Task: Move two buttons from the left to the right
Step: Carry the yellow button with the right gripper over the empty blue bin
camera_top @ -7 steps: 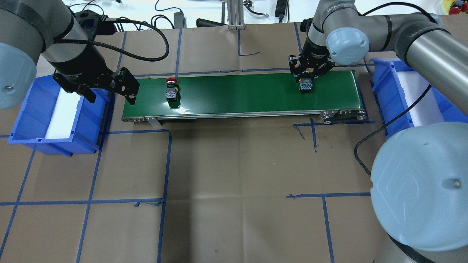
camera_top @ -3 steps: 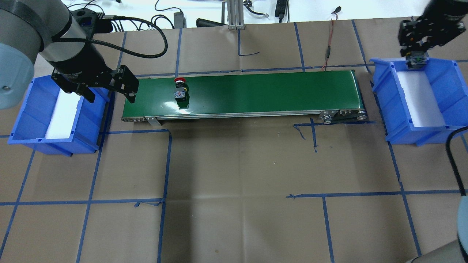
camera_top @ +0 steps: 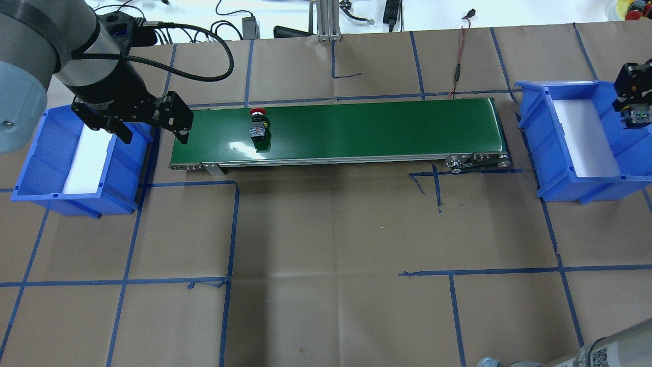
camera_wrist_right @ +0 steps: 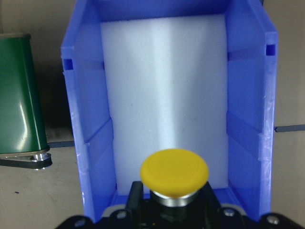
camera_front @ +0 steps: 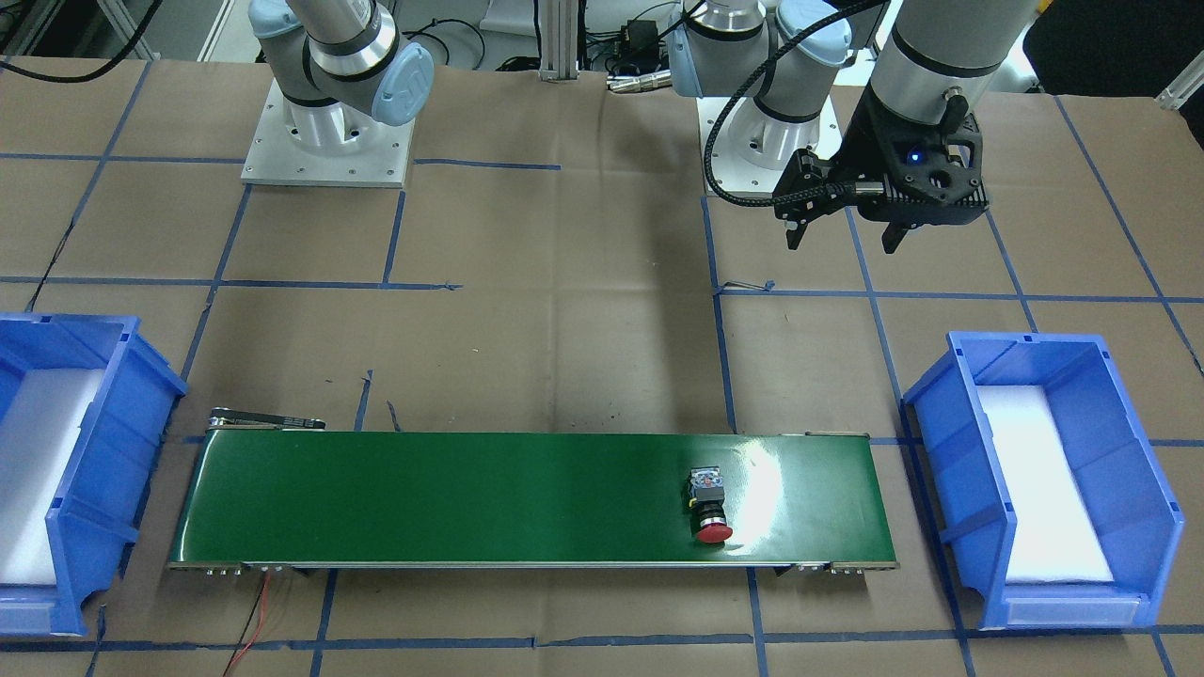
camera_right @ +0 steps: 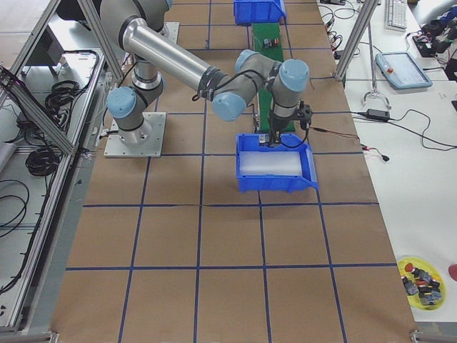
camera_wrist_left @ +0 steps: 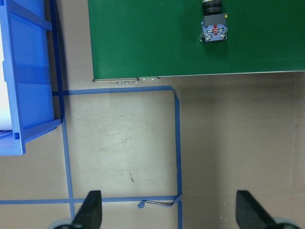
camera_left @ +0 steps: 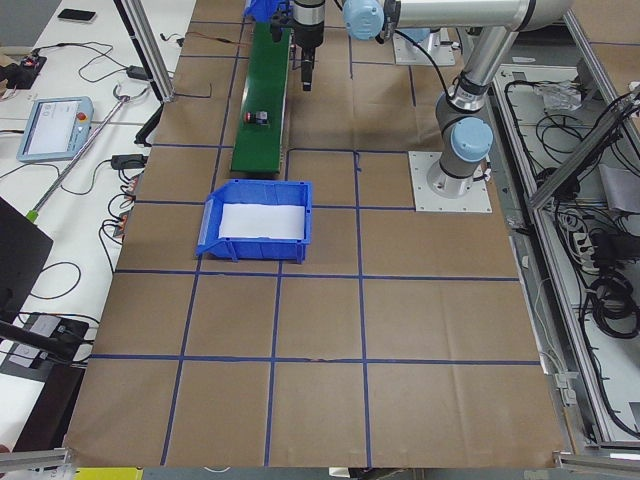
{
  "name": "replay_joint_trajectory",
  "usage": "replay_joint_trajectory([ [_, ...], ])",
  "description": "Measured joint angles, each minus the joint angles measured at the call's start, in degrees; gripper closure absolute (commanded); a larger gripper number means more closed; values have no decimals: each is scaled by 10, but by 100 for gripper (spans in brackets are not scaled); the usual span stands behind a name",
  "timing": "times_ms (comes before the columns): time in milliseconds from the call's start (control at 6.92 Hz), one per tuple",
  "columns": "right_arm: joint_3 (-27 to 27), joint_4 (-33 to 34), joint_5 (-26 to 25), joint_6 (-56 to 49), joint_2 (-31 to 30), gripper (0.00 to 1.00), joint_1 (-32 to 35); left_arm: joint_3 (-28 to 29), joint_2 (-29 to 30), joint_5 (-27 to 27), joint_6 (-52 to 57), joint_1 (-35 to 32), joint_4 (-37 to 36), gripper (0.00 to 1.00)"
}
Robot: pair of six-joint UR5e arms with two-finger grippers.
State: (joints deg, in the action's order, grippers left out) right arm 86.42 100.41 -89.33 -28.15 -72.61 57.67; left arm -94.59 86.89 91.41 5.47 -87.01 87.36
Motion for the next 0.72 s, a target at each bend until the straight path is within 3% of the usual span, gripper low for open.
replay_joint_trajectory([
  [289, 57, 61, 1, -8, 7, 98, -6, 5, 1, -2, -10, 0, 1, 0],
  [722, 77, 107, 1, -23, 62, 98, -7, 9, 2, -3, -32, 1, 2, 0],
])
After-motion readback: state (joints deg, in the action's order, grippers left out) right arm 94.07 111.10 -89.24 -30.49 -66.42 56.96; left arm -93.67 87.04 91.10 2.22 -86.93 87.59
